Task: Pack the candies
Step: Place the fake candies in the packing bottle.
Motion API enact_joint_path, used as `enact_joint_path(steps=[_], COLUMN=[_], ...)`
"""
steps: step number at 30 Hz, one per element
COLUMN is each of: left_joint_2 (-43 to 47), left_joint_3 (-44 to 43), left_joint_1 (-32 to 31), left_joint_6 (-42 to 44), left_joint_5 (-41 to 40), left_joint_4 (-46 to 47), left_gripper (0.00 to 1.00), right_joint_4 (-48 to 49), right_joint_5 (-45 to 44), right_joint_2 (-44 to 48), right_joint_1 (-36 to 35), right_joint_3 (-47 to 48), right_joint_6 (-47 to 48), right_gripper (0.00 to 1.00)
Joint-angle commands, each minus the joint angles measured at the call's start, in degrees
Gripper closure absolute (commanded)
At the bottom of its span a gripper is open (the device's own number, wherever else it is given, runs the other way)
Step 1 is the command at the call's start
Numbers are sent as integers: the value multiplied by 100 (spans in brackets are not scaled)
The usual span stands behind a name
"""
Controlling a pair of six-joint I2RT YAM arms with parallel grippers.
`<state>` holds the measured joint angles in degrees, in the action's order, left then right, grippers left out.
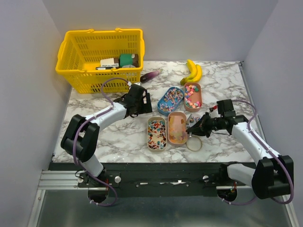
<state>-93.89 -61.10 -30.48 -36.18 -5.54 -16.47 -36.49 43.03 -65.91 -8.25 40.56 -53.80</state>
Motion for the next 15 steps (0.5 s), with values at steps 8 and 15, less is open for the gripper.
enact_joint_path(steps=[8,15], left_joint_2=[-7,-24], left_joint_3=[-51,-86], left_joint_1=[-11,-11], left_joint_6=[59,41], left_joint_5=[-193,-210], left_joint_4=[-146,-155], left_gripper=[1,1], right_joint_4=[1574,1864], right_joint_5=[1147,1427], right_joint_2=[517,570], right_joint_1=[447,465], right_joint_3=[-1067,-935], right_joint_6=[-2002,-2248], right_gripper=[99,99])
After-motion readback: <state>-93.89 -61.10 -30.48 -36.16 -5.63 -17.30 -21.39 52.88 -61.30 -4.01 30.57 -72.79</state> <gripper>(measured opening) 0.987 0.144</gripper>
